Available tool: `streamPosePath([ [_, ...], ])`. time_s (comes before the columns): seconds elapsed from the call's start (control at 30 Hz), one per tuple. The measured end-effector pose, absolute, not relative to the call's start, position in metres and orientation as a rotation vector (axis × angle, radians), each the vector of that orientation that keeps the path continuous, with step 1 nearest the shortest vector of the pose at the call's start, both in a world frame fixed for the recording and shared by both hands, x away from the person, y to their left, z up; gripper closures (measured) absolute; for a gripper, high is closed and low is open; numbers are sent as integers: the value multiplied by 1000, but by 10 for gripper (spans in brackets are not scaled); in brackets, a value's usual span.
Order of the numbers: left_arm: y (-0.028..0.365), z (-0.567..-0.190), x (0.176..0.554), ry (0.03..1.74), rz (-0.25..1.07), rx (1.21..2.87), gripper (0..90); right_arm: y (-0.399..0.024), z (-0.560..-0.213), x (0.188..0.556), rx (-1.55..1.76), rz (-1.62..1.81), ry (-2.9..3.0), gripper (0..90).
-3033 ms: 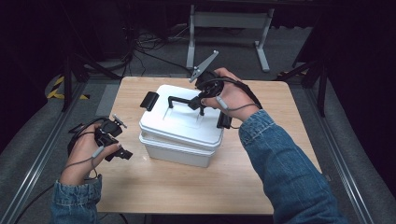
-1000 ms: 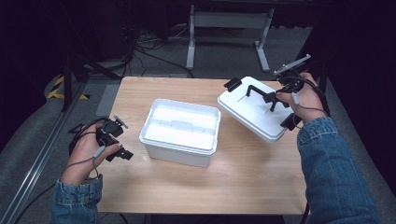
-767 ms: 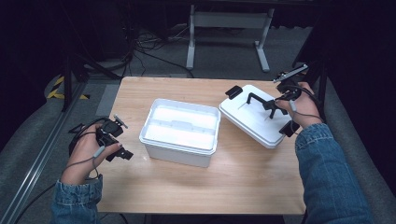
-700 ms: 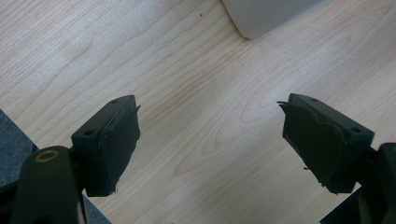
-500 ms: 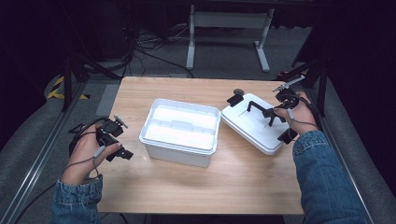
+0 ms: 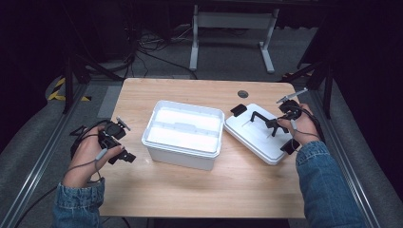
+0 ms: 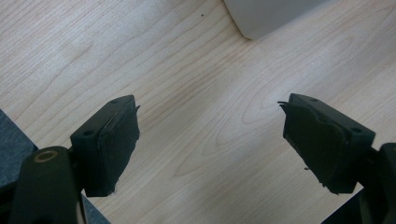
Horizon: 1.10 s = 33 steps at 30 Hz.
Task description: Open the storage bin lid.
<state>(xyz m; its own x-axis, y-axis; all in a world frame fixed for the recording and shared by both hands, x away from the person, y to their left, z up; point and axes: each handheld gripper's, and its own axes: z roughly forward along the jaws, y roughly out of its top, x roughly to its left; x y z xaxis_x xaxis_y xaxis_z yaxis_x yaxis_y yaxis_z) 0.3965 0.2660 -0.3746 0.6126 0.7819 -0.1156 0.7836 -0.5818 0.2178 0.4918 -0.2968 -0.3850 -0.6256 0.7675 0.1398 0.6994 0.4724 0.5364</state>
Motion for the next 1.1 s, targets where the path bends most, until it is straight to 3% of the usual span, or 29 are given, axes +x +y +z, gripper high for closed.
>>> streamPosePath([
  [0.73,266,-376,397,1284,-16,2594,191,-310,-414,491,1394,870,2592,831],
  [0.9,266,-376,399,1279,-18,2596,191,-315,-415,492,1429,878,2530,762],
  [1.1,263,-376,404,1264,-20,2593,190,-321,-408,488,1421,880,2440,561],
])
